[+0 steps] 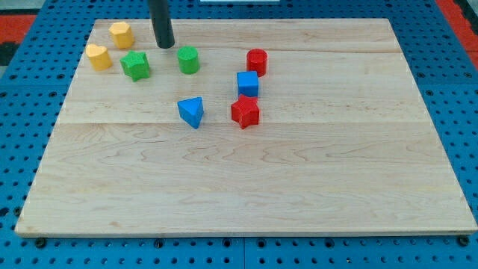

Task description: Slide the green star to the left of the green circle

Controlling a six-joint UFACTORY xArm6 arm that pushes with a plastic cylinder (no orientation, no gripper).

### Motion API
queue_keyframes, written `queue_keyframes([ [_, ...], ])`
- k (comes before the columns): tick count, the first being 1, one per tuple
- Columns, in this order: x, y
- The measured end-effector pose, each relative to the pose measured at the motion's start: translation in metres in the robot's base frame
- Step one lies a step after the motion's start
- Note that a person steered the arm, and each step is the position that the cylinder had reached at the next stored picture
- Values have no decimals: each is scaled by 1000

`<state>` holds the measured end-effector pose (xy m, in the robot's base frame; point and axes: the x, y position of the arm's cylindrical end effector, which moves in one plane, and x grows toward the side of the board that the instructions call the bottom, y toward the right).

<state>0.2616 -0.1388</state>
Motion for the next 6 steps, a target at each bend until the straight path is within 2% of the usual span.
queue_keyframes([
  [3,102,-15],
  [5,78,-48],
  [6,141,-72],
])
